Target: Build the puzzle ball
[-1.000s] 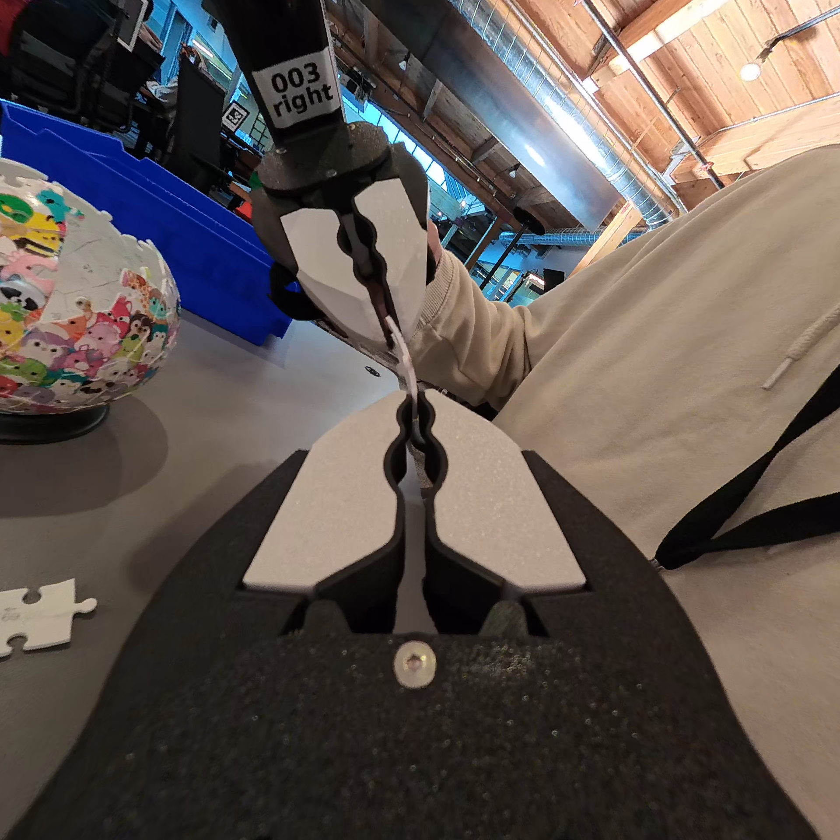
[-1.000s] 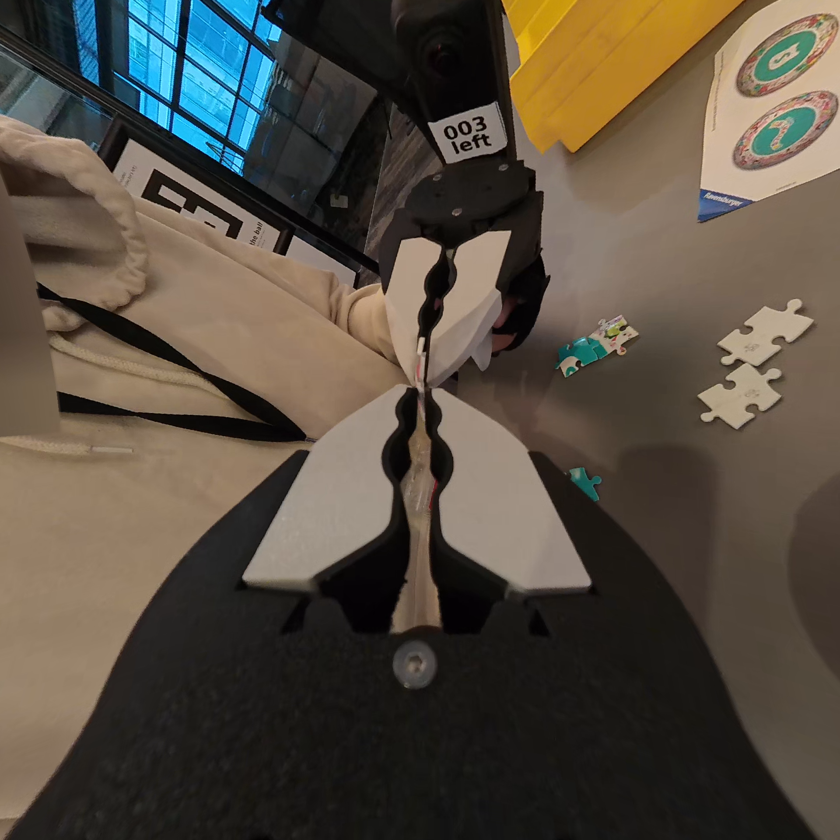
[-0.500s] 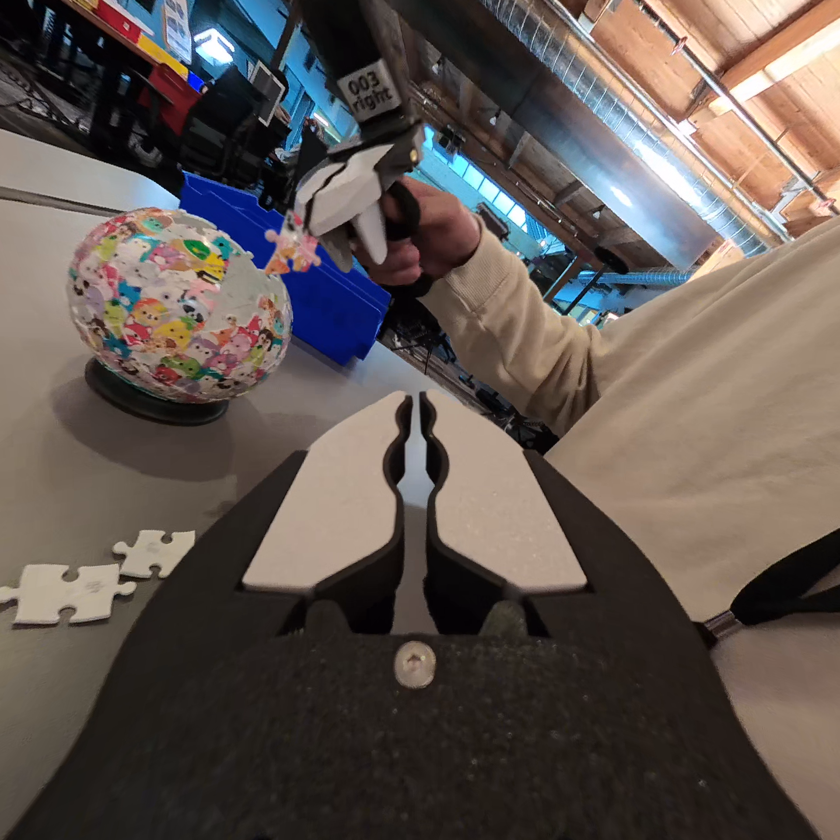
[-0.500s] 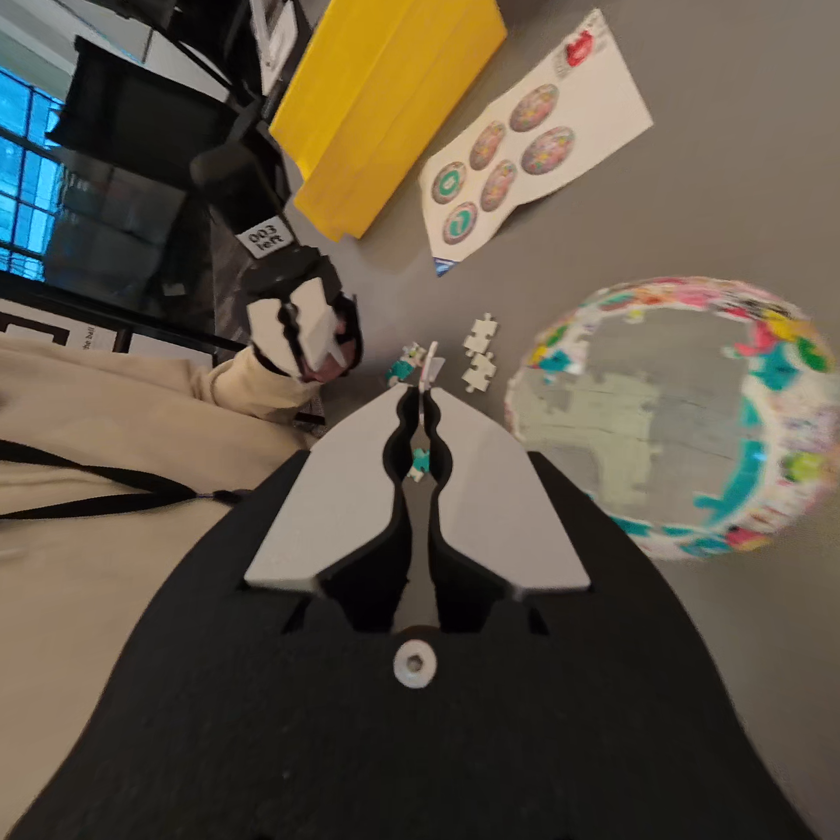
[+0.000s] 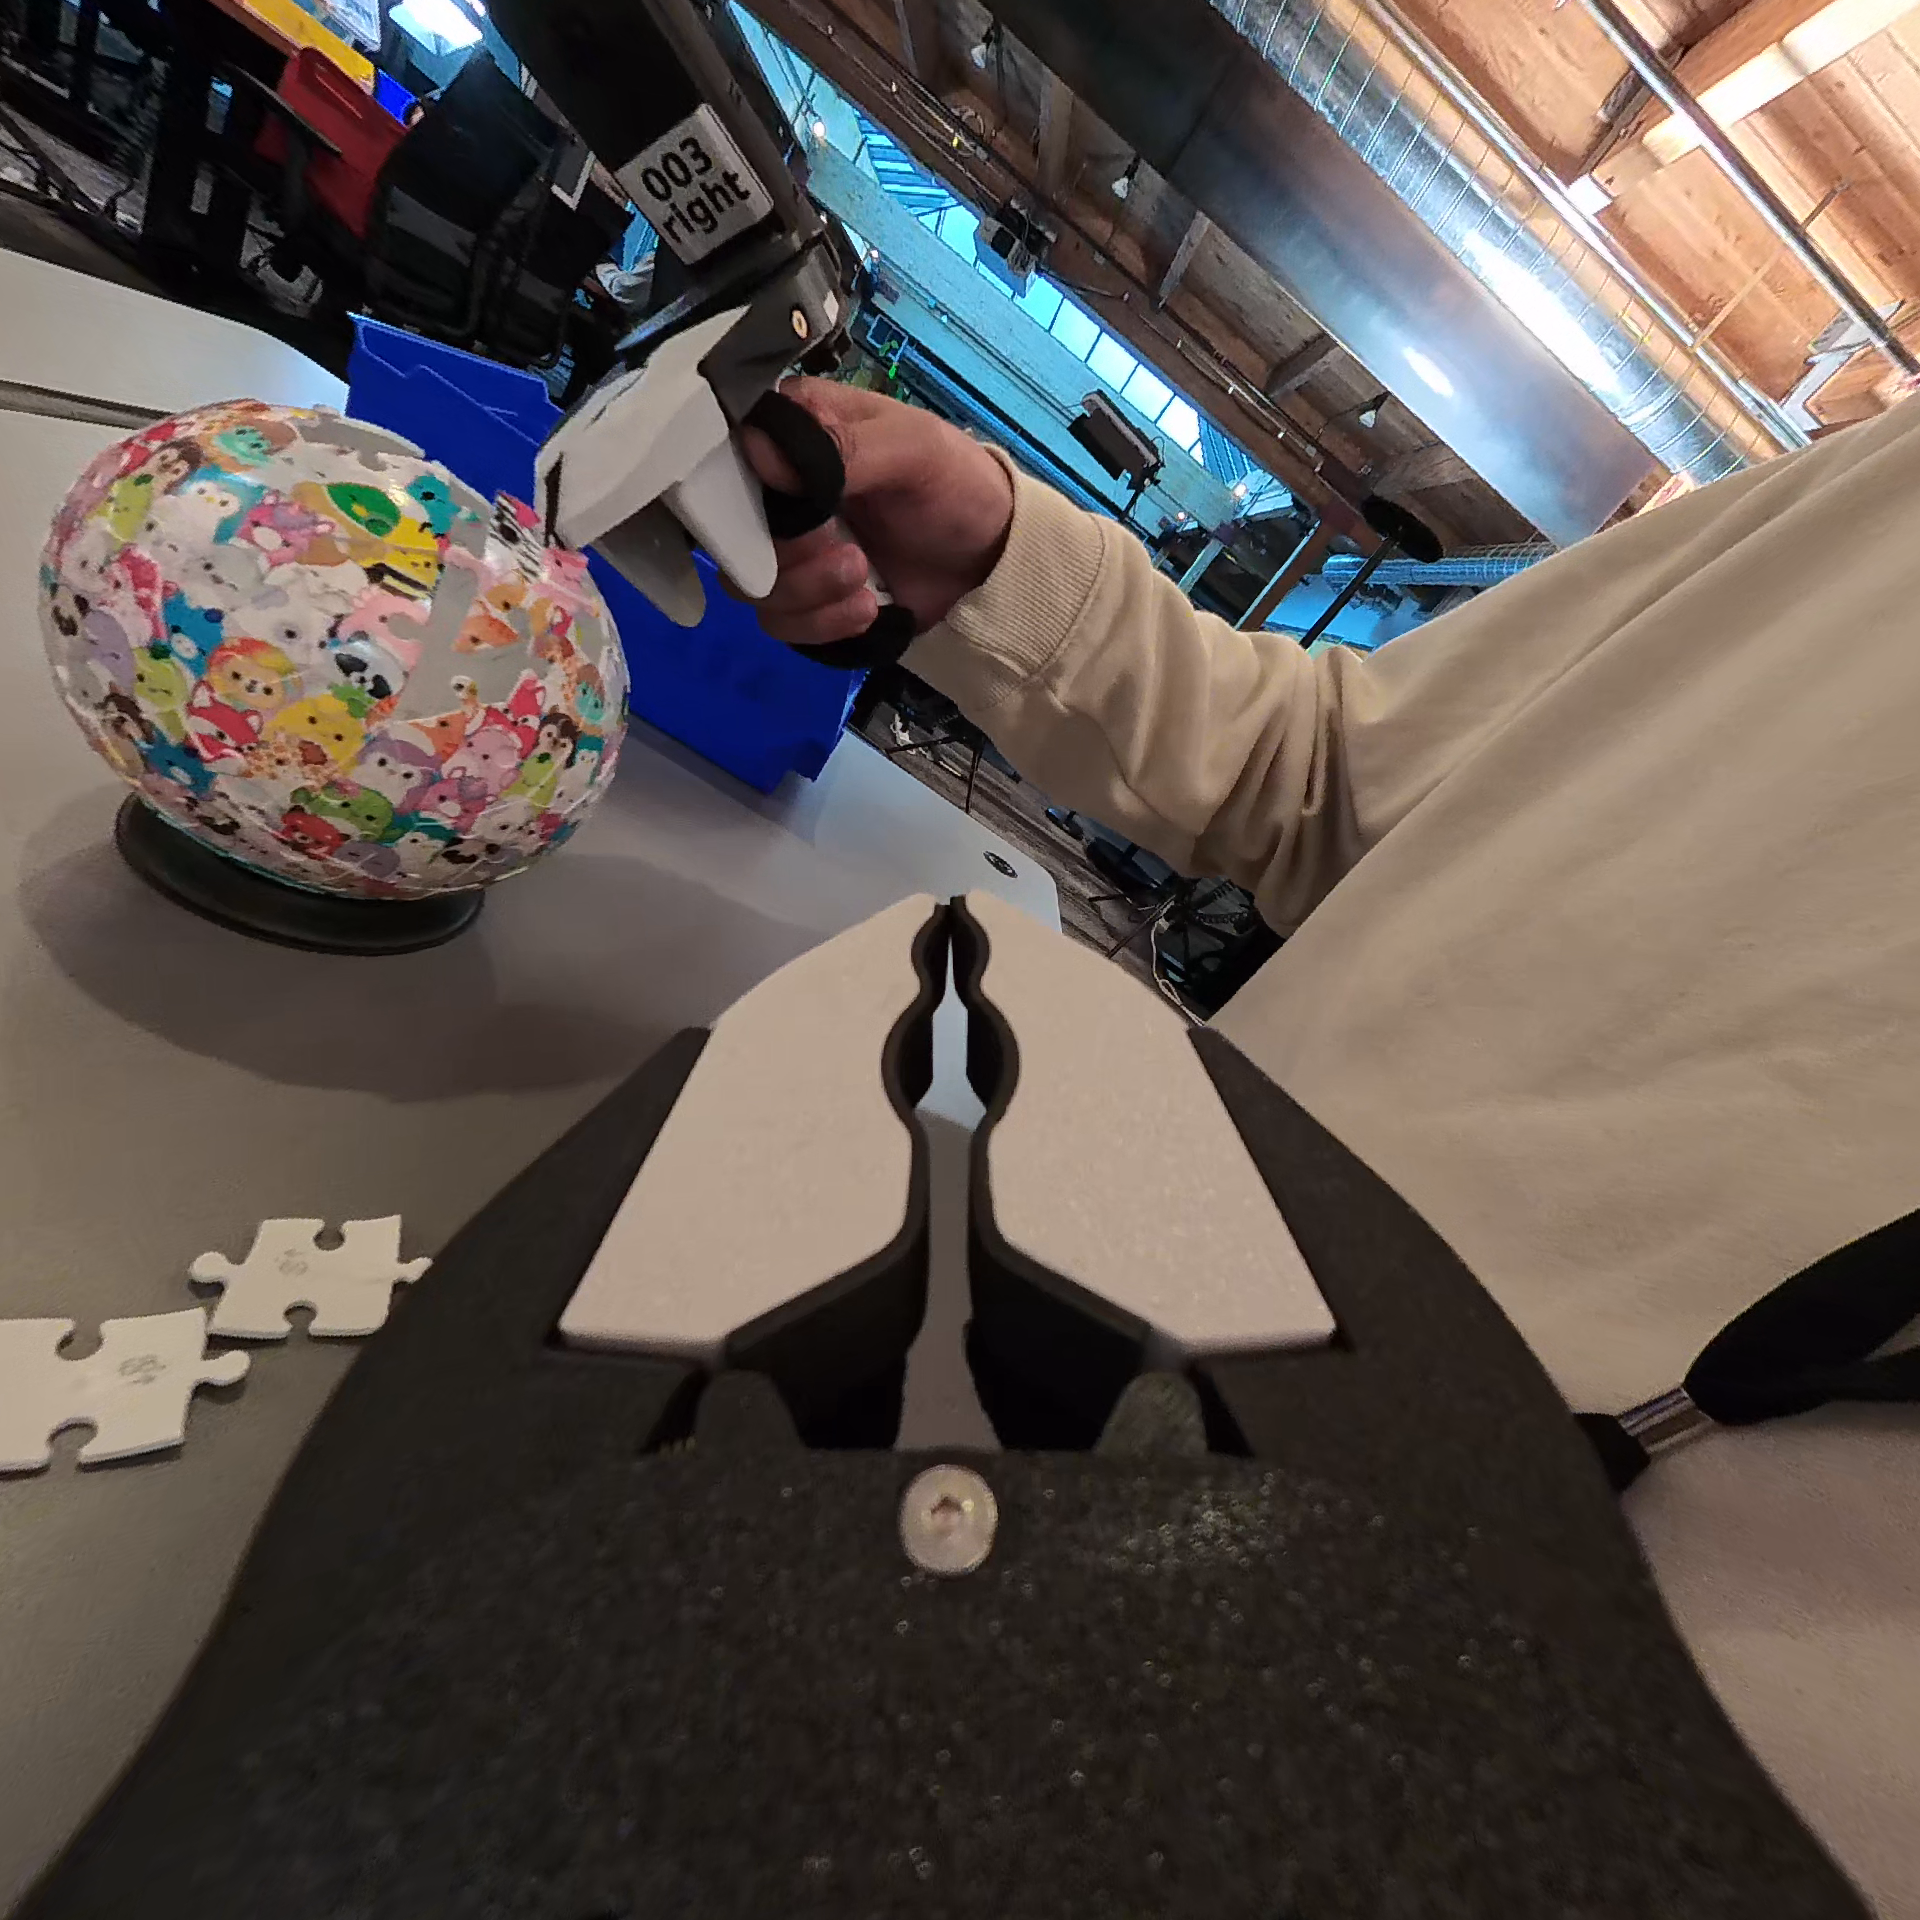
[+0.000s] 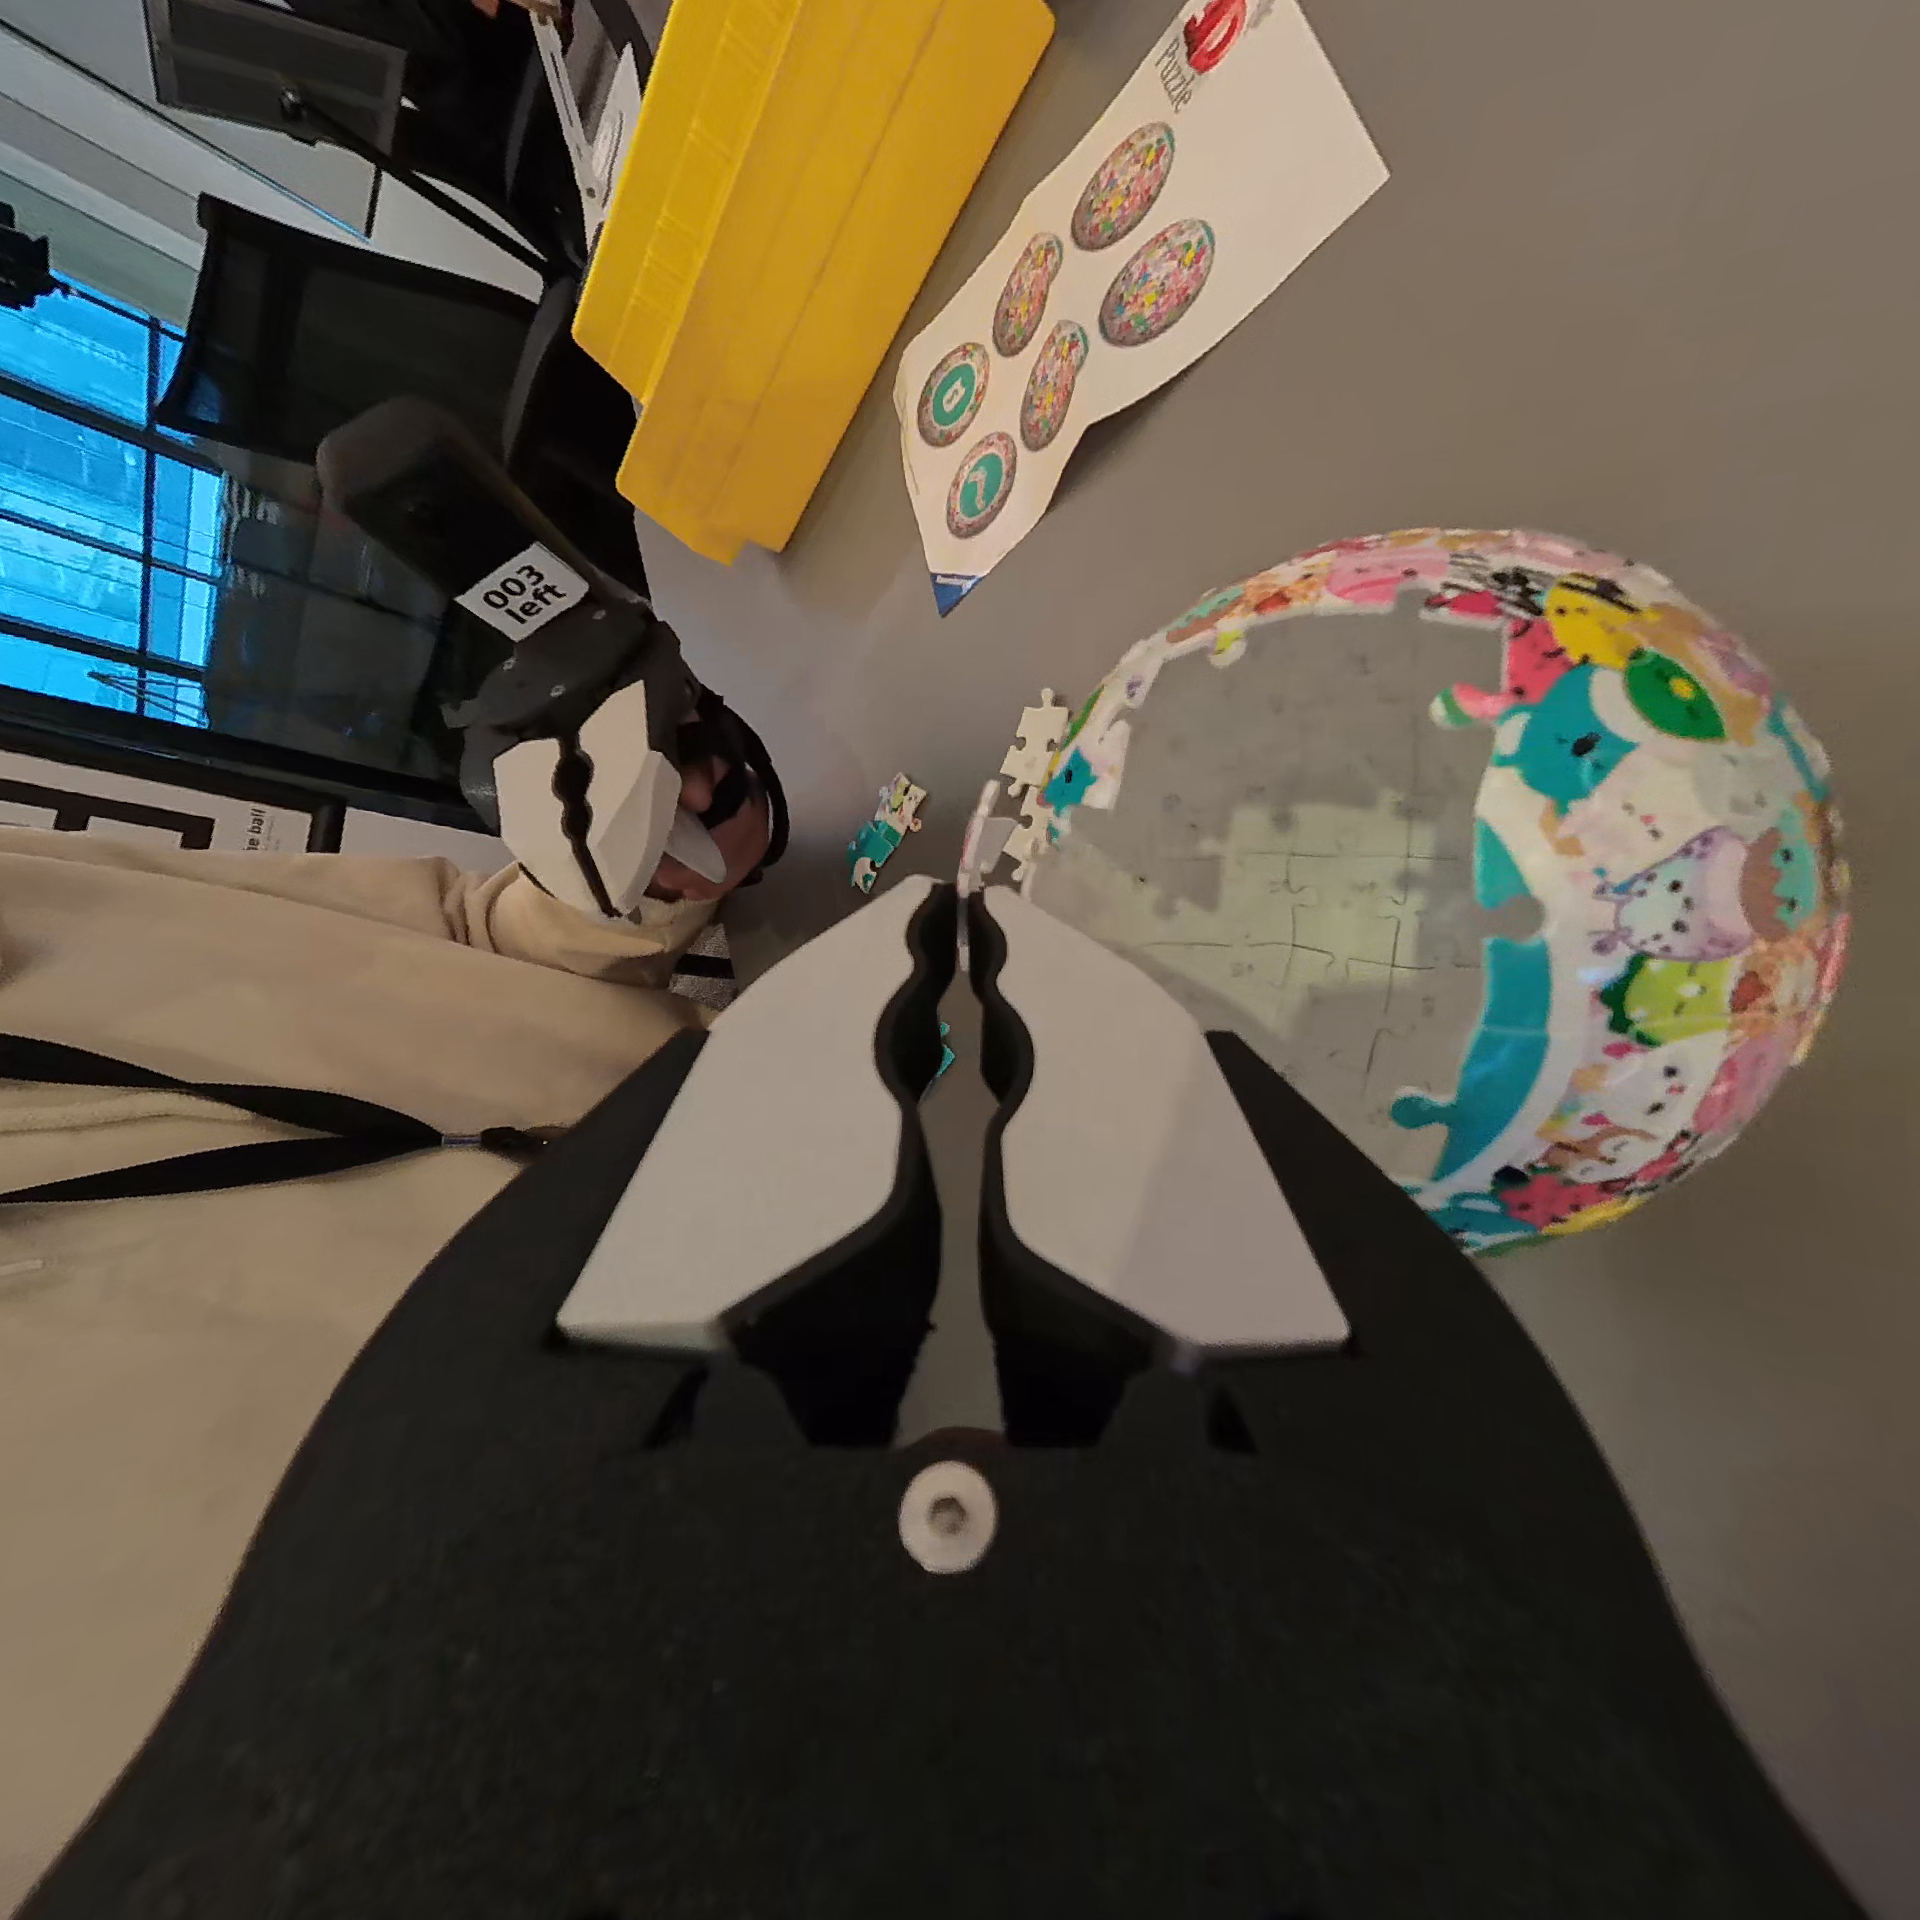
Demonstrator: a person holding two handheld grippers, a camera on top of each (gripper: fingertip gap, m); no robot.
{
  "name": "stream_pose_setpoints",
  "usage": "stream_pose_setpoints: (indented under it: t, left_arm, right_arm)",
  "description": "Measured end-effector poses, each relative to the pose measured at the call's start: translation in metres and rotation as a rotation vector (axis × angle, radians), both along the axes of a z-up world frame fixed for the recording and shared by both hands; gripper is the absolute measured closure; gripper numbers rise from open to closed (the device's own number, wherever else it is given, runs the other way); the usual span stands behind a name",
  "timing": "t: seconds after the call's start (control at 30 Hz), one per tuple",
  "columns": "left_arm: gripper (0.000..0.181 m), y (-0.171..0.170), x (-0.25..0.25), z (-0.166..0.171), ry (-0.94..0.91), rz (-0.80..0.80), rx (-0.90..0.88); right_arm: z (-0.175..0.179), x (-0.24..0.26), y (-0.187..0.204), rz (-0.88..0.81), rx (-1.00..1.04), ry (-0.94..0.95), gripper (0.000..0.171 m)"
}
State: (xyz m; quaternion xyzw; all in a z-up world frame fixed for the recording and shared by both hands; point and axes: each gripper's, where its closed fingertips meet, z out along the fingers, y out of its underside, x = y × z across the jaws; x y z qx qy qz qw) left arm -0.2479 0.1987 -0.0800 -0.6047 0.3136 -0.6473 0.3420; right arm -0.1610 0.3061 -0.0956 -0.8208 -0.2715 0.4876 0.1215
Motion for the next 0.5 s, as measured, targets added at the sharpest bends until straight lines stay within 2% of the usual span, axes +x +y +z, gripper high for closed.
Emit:
stream_pose_setpoints:
  t: [0.5]
  left_arm:
    - [0.181,0.0000,-0.0014,0.0017,-0.005,0.008,0.008]
  right_arm:
    - [-0.0075,-0.0060,0.0000,0.008,-0.026,-0.042,0.169]
